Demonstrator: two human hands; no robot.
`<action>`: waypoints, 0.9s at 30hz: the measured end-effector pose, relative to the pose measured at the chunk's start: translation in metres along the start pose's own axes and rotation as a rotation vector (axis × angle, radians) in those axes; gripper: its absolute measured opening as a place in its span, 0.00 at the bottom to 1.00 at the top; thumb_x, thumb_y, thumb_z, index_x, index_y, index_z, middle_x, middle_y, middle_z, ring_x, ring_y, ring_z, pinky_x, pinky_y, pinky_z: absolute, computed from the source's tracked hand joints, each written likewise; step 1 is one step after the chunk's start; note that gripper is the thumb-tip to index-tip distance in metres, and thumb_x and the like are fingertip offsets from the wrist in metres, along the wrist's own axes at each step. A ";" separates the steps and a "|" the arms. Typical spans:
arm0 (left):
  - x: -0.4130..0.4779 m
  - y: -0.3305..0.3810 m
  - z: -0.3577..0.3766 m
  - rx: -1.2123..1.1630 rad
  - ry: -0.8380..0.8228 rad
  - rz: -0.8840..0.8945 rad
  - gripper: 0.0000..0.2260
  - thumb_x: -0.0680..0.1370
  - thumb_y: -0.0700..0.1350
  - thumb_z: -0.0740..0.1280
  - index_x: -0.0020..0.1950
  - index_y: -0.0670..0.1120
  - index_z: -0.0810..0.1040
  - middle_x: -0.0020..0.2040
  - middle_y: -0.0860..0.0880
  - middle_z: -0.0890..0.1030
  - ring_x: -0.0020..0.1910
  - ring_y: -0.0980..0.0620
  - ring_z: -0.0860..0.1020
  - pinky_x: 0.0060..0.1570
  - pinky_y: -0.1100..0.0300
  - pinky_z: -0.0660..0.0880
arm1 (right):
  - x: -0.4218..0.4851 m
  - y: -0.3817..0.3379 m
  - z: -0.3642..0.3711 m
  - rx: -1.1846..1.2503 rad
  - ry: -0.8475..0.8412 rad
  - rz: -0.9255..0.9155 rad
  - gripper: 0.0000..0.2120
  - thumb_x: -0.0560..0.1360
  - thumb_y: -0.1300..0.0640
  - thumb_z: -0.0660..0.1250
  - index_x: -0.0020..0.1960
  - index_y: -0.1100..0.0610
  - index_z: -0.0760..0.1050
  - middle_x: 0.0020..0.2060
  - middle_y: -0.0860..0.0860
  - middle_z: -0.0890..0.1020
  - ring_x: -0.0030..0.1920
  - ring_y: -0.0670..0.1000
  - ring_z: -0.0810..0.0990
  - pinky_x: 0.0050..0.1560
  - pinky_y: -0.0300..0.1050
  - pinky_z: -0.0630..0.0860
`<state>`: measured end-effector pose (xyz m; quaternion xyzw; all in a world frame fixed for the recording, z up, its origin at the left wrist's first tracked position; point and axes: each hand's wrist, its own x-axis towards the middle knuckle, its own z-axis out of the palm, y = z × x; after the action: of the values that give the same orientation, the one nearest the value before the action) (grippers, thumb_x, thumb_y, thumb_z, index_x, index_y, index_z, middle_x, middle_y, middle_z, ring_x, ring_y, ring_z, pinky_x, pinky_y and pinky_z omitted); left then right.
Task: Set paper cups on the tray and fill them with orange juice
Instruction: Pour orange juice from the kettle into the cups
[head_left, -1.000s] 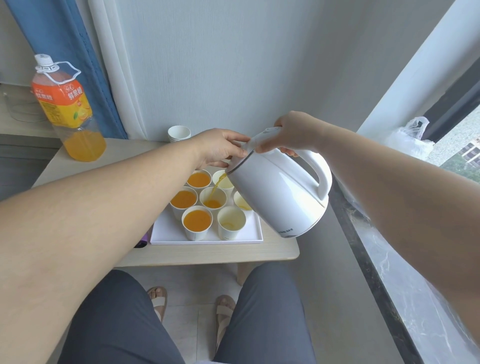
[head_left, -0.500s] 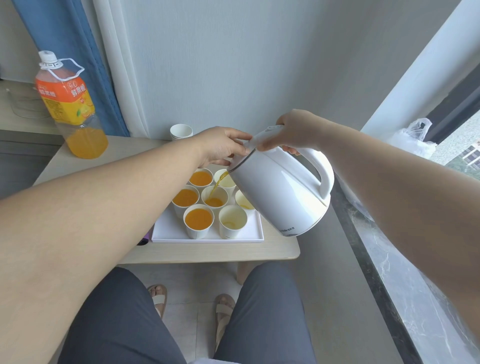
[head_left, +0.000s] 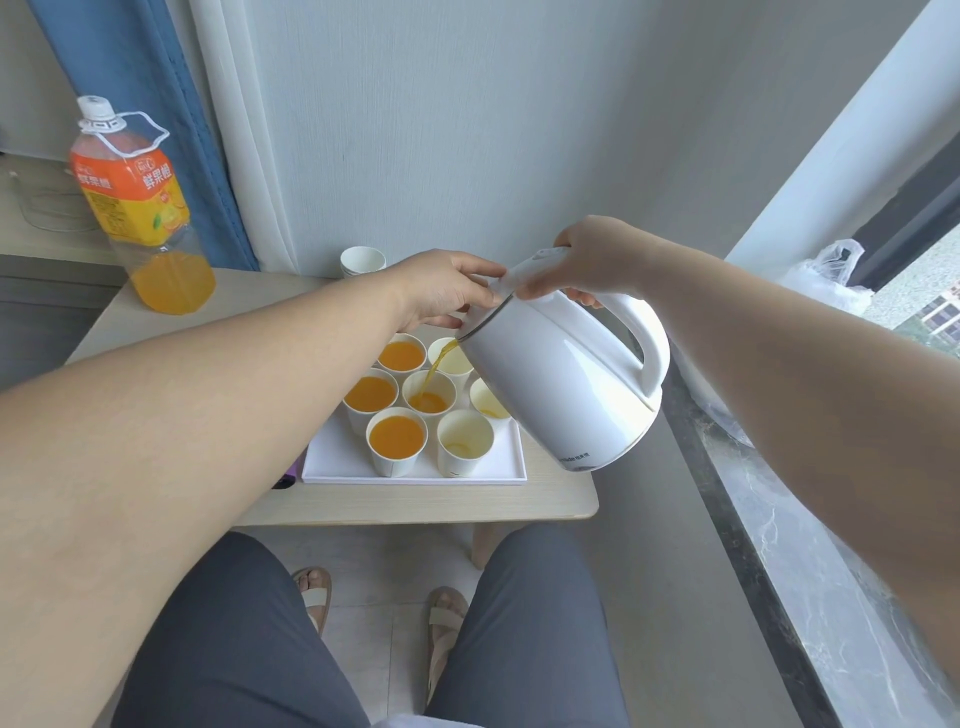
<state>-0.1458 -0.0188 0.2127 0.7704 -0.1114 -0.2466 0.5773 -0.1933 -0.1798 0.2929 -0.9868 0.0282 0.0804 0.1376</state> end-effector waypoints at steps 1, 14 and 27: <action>0.000 0.001 0.000 0.001 0.000 0.002 0.20 0.76 0.39 0.70 0.67 0.51 0.74 0.64 0.48 0.77 0.61 0.49 0.76 0.55 0.57 0.74 | 0.000 0.000 0.000 -0.006 0.001 -0.001 0.19 0.67 0.45 0.73 0.32 0.57 0.68 0.24 0.50 0.74 0.27 0.50 0.71 0.30 0.42 0.65; -0.002 0.003 0.000 0.006 0.000 0.007 0.20 0.76 0.39 0.69 0.67 0.51 0.74 0.63 0.48 0.77 0.61 0.49 0.76 0.54 0.58 0.73 | 0.000 -0.002 -0.004 -0.029 0.000 0.001 0.19 0.67 0.45 0.73 0.32 0.56 0.69 0.24 0.50 0.74 0.26 0.50 0.71 0.30 0.42 0.64; 0.001 -0.002 -0.002 -0.020 0.010 0.008 0.19 0.76 0.40 0.70 0.66 0.51 0.75 0.63 0.49 0.78 0.61 0.49 0.77 0.56 0.57 0.74 | 0.000 -0.005 -0.004 -0.038 -0.015 0.006 0.19 0.67 0.44 0.73 0.33 0.56 0.68 0.24 0.50 0.74 0.26 0.50 0.71 0.30 0.42 0.64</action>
<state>-0.1445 -0.0173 0.2111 0.7653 -0.1091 -0.2415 0.5865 -0.1925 -0.1761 0.2986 -0.9885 0.0286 0.0888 0.1190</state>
